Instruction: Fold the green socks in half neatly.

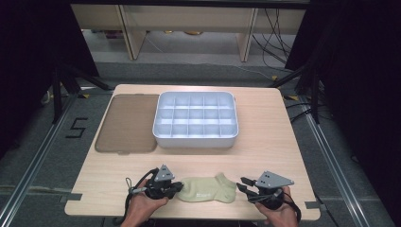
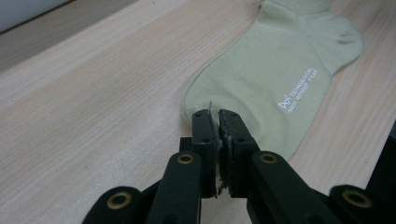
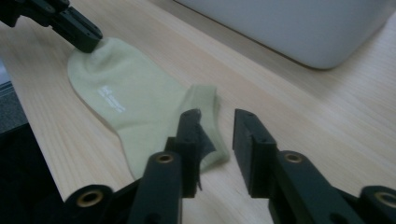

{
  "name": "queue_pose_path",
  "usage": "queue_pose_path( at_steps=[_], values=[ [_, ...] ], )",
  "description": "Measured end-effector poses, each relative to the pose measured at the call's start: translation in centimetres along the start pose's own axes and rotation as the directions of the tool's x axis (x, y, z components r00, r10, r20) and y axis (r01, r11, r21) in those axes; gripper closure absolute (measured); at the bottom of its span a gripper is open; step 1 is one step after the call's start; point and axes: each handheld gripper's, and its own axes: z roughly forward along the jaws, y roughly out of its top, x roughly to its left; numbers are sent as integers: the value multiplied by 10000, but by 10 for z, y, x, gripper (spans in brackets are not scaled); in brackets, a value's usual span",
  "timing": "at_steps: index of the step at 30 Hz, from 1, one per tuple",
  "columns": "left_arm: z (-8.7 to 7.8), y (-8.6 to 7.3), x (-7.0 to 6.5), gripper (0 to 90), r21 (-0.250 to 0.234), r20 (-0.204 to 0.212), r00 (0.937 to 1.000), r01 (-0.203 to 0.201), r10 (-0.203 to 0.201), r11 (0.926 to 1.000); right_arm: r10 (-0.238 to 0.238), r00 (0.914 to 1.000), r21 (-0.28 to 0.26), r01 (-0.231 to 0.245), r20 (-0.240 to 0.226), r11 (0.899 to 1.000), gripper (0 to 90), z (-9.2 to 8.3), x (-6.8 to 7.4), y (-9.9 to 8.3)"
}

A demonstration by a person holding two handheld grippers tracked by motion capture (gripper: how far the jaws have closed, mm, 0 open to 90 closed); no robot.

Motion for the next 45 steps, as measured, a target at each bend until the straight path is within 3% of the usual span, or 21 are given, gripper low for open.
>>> queue_pose_path(
  at_steps=[5, 6, 8, 9, 10, 14, 15, 19, 22, 23, 26, 27, 31, 32, 36, 45],
  values=[
    [-5, 6, -2, 849, 76, -255, 9981, -557, 559, 9984, -471, 9979, -86, 467, -440, 9989, 840, 9, 9, 10],
    [-4, 6, -4, 850, -34, -196, 9992, -352, 352, 9994, -522, 9971, -86, 518, -560, 9986, 859, 11, 11, 12],
    [-6, 8, -4, 850, 30, -214, 9979, -604, 605, 9982, -687, 9937, -37, 686, -887, 9976, 886, 17, 17, 16],
    [-6, 8, -5, 850, -14, -166, 9987, -475, 475, 9989, -631, 9918, 84, 645, -1110, 9979, 893, 20, 20, 18],
    [-7, 9, -5, 850, -5, -121, 9984, -557, 557, 9984, -941, 9872, 41, 954, -1285, 9954, 898, 25, 21, 20],
    [-10, 11, -4, 849, 18, -59, 9981, -608, 608, 9981, -797, 9816, 279, 858, -1733, 9959, 900, 39, 30, 26],
    [-12, 13, -2, 849, 11, -141, 9978, -650, 650, 9979, -979, 9787, 205, 1032, -1806, 9944, 900, 42, 30, 27],
    [-16, 17, 0, 849, -57, -120, 9976, -679, 678, 9977, -932, 9765, 398, 1028, -1944, 9939, 900, 51, 35, 30],
    [-21, 21, 3, 850, -197, -131, 9980, -613, 611, 9979, -1108, 9688, 602, 1270, -2218, 9901, 900, 60, 41, 32],
    [-22, 22, 4, 849, -130, -136, 9977, -660, 658, 9977, -1309, 9626, 489, 1464, -2374, 9880, 900, 64, 42, 32],
    [-23, 23, 5, 850, -63, -185, 9975, -683, 682, 9976, -1274, 9578, 671, 1493, -2576, 9865, 900, 71, 48, 34],
    [-23, 25, 4, 850, -85, -68, 9979, -649, 649, 9979, -1420, 9516, 791, 1692, -2728, 9824, 900, 80, 54, 35],
    [-25, 27, 5, 849, -66, 67, 9976, -694, 694, 9976, -1569, 9431, 988, 1931, -2932, 9762, 900, 92, 59, 35],
    [-28, 30, 6, 849, 0, 104, 9974, -708, 708, 9975, -1600, 9366, 1081, 2022, -3117, 9734, 900, 98, 61, 36],
    [-31, 33, 7, 848, -135, 95, 9979, -634, 635, 9979, -1640, 9330, 1326, 2156, -3202, 9674, 900, 108, 68, 36],
    [-32, 38, 3, 848, -123, 10, 9971, -767, 767, 9970, -1655, 9291, 1242, 2167, -3306, 9683, 900, 116, 69, 40]
  ],
)
